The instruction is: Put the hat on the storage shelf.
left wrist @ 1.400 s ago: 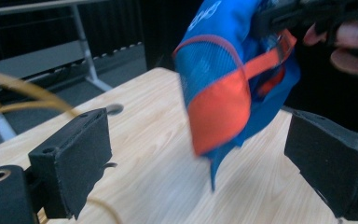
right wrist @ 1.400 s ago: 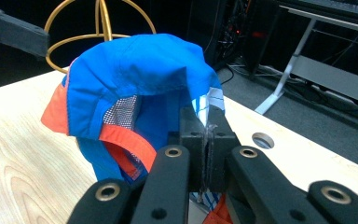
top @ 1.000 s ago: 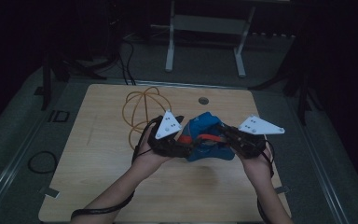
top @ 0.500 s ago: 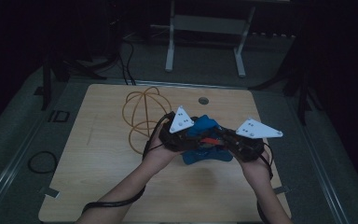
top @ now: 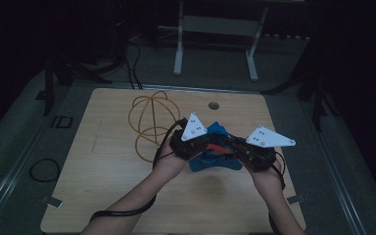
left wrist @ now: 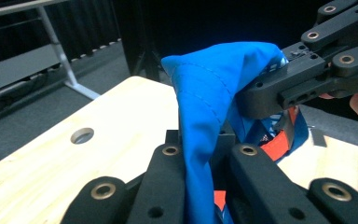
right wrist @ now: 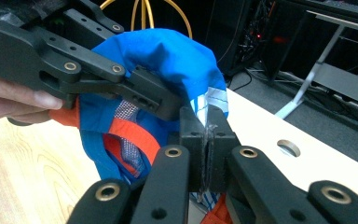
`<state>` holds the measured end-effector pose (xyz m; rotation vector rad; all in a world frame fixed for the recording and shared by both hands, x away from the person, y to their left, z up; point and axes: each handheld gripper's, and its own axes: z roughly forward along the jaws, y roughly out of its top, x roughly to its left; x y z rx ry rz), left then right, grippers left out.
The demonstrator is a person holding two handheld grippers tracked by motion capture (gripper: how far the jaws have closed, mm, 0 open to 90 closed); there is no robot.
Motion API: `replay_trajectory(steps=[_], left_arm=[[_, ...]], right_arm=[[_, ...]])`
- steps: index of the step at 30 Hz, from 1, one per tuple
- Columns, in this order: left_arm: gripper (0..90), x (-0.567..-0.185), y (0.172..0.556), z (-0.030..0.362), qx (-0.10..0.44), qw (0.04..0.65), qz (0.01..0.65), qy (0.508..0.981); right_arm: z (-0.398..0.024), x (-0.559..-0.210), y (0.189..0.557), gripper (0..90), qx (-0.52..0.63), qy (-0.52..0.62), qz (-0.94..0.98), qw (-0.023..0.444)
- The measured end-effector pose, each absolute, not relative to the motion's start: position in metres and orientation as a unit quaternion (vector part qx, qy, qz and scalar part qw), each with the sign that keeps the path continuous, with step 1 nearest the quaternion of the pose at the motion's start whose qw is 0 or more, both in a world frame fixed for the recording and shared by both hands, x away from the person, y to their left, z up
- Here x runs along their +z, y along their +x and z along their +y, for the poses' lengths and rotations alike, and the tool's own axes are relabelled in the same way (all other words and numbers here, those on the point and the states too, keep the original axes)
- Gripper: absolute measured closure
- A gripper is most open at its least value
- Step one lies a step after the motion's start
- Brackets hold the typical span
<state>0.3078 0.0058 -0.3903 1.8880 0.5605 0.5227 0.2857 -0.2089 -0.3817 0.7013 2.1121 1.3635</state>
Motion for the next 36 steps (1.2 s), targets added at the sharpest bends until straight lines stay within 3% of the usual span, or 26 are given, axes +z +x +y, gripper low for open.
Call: replay_trajectory(steps=[8,13,20,28,36], left_arm=[[89.3,-0.382,0.302,0.005,0.237,0.524,0.218,0.789],[89.3,-0.378,0.297,0.008,0.252,0.531,0.193,0.786],[89.2,-0.375,0.297,0.021,0.258,0.542,0.169,0.782],[89.1,-0.378,0.294,0.042,0.258,0.562,0.119,0.777],[89.1,-0.379,0.291,0.063,0.244,0.598,0.066,0.76]], right_arm=[[-0.214,-0.38,0.28,85.7,0.522,0.261,0.771,0.254],[-0.223,-0.376,0.269,70.6,0.54,0.26,0.764,0.241],[-0.239,-0.368,0.25,61.8,0.563,0.25,0.754,0.226],[-0.257,-0.362,0.243,61.1,0.571,0.251,0.744,0.24],[-0.251,-0.371,0.243,61.4,0.569,0.246,0.753,0.222]])
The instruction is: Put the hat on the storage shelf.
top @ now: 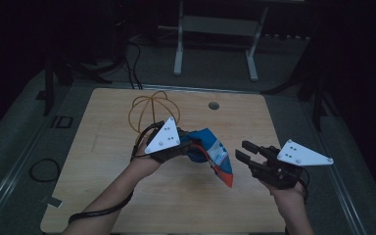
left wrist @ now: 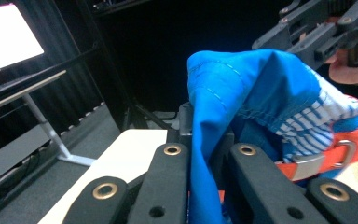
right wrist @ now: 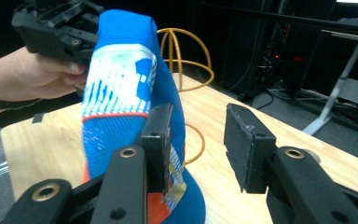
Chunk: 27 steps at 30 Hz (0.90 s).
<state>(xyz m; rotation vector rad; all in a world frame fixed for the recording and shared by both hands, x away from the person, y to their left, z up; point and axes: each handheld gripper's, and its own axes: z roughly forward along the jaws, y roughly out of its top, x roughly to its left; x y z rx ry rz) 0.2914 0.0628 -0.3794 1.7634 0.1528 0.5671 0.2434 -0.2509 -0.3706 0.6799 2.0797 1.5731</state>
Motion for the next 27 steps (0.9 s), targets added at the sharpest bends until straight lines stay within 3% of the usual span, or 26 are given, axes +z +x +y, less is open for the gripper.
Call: replay_trajectory(steps=[4,13,27], left_arm=[[89.1,-0.379,0.294,0.071,0.237,0.611,0.052,0.753],[88.9,-0.383,0.294,0.083,0.198,0.648,-0.053,0.733],[88.9,-0.387,0.284,0.079,0.132,0.691,-0.125,0.699]], right_arm=[[-0.246,-0.372,0.24,61.7,0.574,0.235,0.755,0.213],[-0.232,-0.377,0.233,62.1,0.577,0.209,0.768,0.184],[-0.204,-0.382,0.224,57.1,0.58,0.155,0.789,0.133]])
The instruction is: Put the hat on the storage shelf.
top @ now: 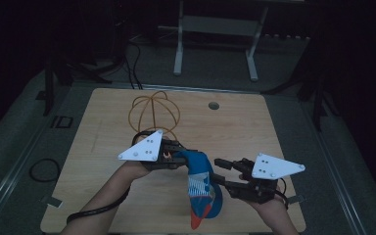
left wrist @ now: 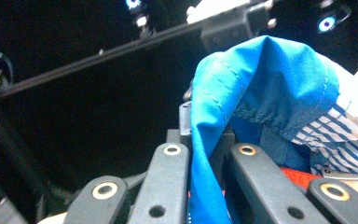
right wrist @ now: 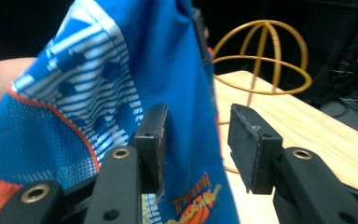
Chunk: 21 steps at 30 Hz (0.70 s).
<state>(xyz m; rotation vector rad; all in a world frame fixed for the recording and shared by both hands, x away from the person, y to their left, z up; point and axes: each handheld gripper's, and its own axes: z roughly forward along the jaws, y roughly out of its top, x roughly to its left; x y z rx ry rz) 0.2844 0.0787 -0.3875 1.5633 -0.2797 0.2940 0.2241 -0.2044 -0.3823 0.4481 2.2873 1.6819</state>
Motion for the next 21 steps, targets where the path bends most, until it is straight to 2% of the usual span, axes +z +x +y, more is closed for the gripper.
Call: replay_trajectory(steps=[2,5,10,21], left_arm=[[88.9,-0.3875,0.2844,0.0787,0.132,0.691,-0.125,0.699],[88.9,-0.3866,0.2847,0.0781,0.126,0.693,-0.127,0.698],[88.8,-0.3871,0.2853,0.0789,0.12,0.695,-0.123,0.698],[86.8,-0.3893,0.2877,0.0863,0.131,0.682,-0.085,0.715]], right_arm=[[-0.2034,-0.3824,0.2239,57.1,0.582,0.15,0.789,0.125],[-0.2002,-0.3824,0.2229,64.5,0.581,0.139,0.793,0.115],[-0.2011,-0.3807,0.2218,89.8,0.584,0.138,0.79,0.125],[-0.2056,-0.3779,0.2271,90.0,0.583,0.16,0.785,0.131]])
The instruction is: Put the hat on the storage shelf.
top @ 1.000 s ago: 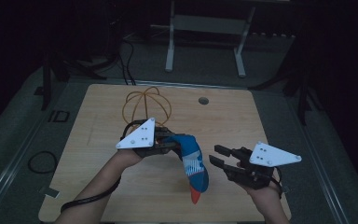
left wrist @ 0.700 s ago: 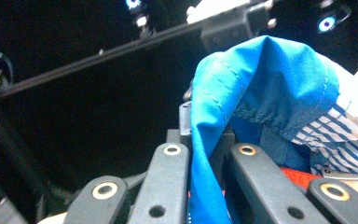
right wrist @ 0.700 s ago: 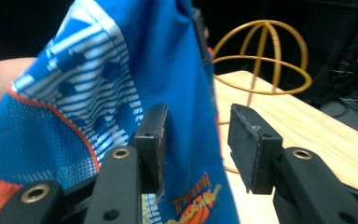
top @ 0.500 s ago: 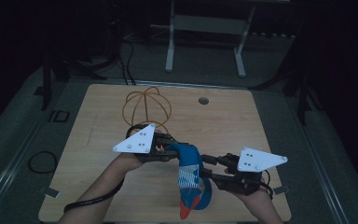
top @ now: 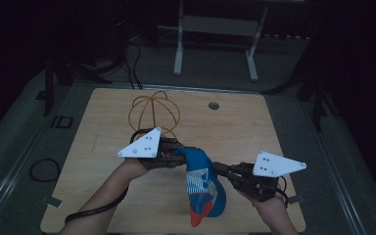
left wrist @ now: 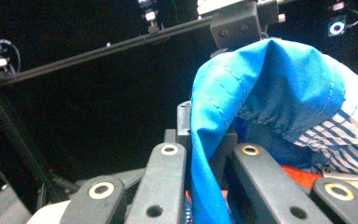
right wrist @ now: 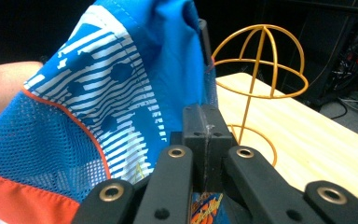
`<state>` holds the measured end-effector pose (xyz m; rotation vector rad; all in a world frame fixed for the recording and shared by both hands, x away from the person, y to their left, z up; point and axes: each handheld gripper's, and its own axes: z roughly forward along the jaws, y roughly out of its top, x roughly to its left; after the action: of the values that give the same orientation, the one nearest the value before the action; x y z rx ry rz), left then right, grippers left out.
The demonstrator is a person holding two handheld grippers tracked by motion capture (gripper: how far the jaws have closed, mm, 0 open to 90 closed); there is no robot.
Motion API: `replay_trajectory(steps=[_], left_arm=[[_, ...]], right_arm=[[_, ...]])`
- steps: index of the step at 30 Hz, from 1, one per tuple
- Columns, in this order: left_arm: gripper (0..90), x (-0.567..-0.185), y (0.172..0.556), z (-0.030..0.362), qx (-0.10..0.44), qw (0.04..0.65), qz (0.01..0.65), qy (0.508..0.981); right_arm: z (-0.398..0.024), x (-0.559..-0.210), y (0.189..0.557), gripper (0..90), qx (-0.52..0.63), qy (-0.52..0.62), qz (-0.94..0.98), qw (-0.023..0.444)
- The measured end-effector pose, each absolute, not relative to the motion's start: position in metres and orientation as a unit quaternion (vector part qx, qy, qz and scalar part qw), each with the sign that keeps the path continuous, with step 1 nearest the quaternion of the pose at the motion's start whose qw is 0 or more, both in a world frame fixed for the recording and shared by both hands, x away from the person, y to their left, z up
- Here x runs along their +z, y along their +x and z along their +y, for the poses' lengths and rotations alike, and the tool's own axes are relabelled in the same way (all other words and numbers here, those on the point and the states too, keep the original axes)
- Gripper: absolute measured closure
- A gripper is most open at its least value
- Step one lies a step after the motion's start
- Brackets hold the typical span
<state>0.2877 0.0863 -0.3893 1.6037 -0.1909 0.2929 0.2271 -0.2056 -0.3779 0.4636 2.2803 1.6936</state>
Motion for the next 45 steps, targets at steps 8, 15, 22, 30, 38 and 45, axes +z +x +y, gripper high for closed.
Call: replay_trajectory(steps=[8,15,22,30,38,45], left_arm=[[67.9,-0.388,0.288,0.094,0.141,0.651,-0.022,0.746],[56.8,-0.386,0.285,0.096,0.155,0.622,0.006,0.768],[54.2,-0.386,0.283,0.101,0.166,0.602,0.014,0.781],[51.3,-0.388,0.279,0.114,0.171,0.601,0.035,0.78],[40.1,-0.391,0.273,0.132,0.186,0.604,0.074,0.771],[28.6,-0.408,0.268,0.155,0.199,0.599,0.136,0.763]], right_arm=[[-0.22,-0.369,0.236,90.0,0.592,0.18,0.773,0.142],[-0.234,-0.359,0.242,90.0,0.598,0.195,0.761,0.157],[-0.242,-0.356,0.244,90.0,0.596,0.205,0.758,0.168],[-0.247,-0.354,0.245,90.0,0.596,0.21,0.755,0.176],[-0.249,-0.349,0.248,90.0,0.601,0.216,0.747,0.184],[-0.245,-0.345,0.256,90.0,0.602,0.221,0.742,0.193]])
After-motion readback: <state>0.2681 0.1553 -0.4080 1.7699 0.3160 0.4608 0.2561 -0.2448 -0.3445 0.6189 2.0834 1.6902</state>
